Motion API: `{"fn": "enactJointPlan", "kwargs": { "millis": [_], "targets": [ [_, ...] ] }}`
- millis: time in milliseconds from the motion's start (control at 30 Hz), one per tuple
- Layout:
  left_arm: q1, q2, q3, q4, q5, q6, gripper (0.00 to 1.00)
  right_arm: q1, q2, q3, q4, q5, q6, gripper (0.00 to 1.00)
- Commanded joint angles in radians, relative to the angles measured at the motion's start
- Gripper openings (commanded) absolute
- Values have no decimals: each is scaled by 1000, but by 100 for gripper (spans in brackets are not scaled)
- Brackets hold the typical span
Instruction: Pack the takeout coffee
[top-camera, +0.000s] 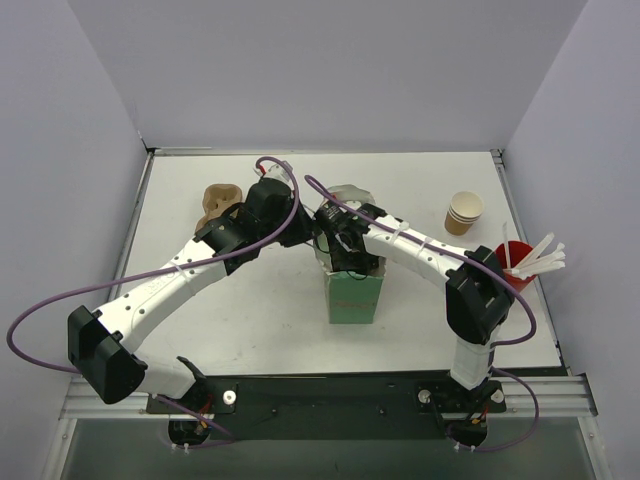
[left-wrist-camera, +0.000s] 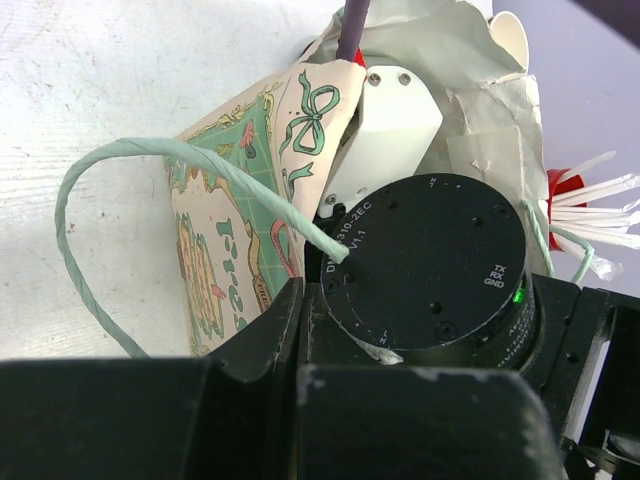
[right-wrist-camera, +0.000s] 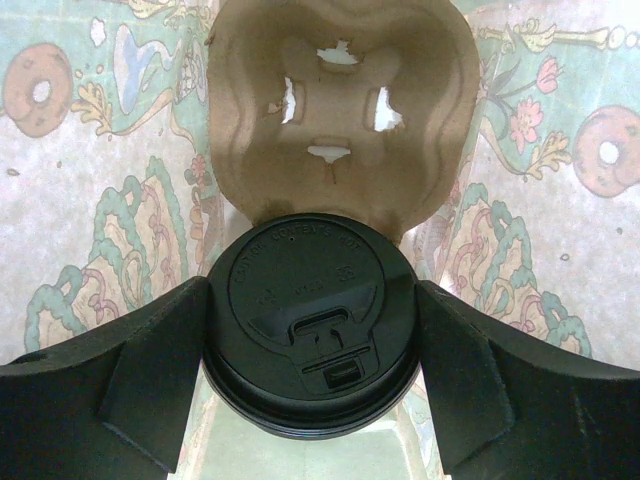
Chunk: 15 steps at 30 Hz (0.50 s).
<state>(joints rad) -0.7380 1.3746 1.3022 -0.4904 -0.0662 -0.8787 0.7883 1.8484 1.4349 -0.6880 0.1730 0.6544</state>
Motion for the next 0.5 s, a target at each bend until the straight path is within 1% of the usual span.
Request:
{"fn": "enactJointPlan", "kwargs": {
  "millis": [0,467],
  "targets": [
    [-3,-37,55,38,14,10,0,19,181,-151,-111,-63,21,12],
    [-3,-37,72,33,17,20,0,17,236,-179,-90,-75,14,12]
  ]
}}
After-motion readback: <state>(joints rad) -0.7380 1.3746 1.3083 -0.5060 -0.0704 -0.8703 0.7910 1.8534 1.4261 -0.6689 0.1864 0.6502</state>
